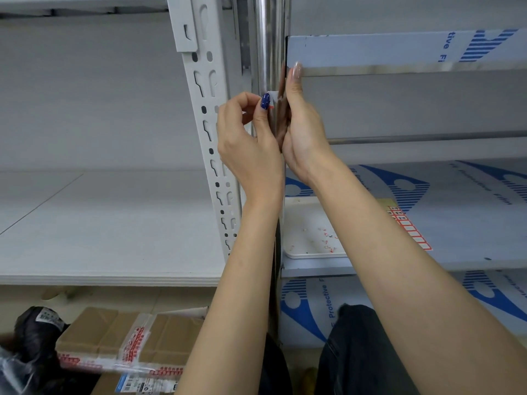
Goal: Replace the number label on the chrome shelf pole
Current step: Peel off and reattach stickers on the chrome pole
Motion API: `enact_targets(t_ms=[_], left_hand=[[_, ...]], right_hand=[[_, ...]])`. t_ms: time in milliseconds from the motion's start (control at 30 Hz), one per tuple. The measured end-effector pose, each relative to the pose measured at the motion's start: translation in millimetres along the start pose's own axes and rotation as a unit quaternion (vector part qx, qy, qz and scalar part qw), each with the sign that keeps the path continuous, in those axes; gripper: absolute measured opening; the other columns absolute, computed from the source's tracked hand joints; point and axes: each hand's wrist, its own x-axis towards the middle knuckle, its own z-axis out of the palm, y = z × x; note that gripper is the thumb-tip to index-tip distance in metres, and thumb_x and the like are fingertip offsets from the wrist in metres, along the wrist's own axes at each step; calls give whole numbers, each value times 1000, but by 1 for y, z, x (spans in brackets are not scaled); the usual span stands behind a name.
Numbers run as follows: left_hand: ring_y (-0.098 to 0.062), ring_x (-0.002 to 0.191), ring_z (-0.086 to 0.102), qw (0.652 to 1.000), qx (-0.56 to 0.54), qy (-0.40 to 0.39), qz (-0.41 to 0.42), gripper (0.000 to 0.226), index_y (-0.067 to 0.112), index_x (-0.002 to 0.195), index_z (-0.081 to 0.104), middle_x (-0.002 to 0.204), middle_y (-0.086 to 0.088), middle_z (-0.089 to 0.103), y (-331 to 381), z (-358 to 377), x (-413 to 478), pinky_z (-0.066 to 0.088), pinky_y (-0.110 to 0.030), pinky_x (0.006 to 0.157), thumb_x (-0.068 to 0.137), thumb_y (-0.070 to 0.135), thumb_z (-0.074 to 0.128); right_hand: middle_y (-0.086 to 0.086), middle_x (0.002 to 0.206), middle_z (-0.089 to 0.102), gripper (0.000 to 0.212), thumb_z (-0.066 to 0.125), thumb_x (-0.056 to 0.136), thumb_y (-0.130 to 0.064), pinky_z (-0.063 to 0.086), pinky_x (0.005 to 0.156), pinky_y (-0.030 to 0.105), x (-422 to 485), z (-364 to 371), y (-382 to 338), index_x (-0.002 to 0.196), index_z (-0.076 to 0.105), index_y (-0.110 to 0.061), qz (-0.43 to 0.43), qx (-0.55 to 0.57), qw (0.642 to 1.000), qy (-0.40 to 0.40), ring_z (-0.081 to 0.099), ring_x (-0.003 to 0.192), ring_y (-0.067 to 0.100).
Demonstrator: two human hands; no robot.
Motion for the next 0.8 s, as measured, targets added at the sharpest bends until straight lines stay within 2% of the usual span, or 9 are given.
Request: enact_targets(t_ms=[100,200,267,400,500,600,733,800], left_hand=[[-8,78,61,1000,-19,9,5,6,8,89,62,86,4,60,-2,-3,-4,54,-36,69,87,13,63],[-8,79,66,998,-48,10,-31,16,19,97,55,86,3,62,-1,-4,-6,54,-49,60,85,19,67],[-9,78,67,998,-54,11,-43,20,20,96,53,87,2,62,2,-4,-4,54,-47,64,84,21,69],[-8,80,65,998,-50,-10,-39,14,11,92,61,91,4,63,4,-2,0,54,-36,72,85,20,67],[-10,79,62,998,-51,-7,-38,9,8,88,63,87,3,63,2,0,2,53,-33,74,85,17,66],[-11,73,58,997,-62,-5,-40,7,9,81,64,79,6,60,-2,0,7,51,-32,72,84,15,66],[-8,70,52,996,-65,-49,-24,9,15,79,58,78,2,58,-2,-2,13,42,-12,64,86,11,63],[-9,72,52,994,-75,-77,-21,11,17,81,55,80,-2,58,-5,-3,16,41,-11,64,88,10,61]], right_hand=[[-2,72,69,50,36,96,-53,55,88,39,-1,-1,-1,79,65,-15,7,-6,1000,-3,66,83,17],[-3,77,68,48,37,96,-53,55,88,36,-1,-1,-1,90,64,-14,15,5,1000,-5,66,85,15],[-2,82,68,47,37,96,-54,54,91,36,-1,-1,-1,96,62,-14,14,7,1000,-8,65,88,15],[4,94,69,49,36,96,-53,51,98,41,-1,-2,0,102,63,-13,7,0,1000,-12,65,101,20],[3,92,69,46,36,96,-53,52,96,40,-1,-1,-1,95,63,-15,4,-1,1000,-13,66,98,20],[8,98,71,49,35,96,-53,52,96,44,-1,-1,0,94,65,-15,-2,-8,1000,-13,67,101,22],[14,111,69,51,33,97,-54,49,100,47,0,-1,1,98,66,-14,-9,-16,1000,-16,66,107,26],[14,113,69,55,32,97,-54,48,101,47,1,-1,2,108,65,-11,-11,-21,1000,-13,65,108,25]])
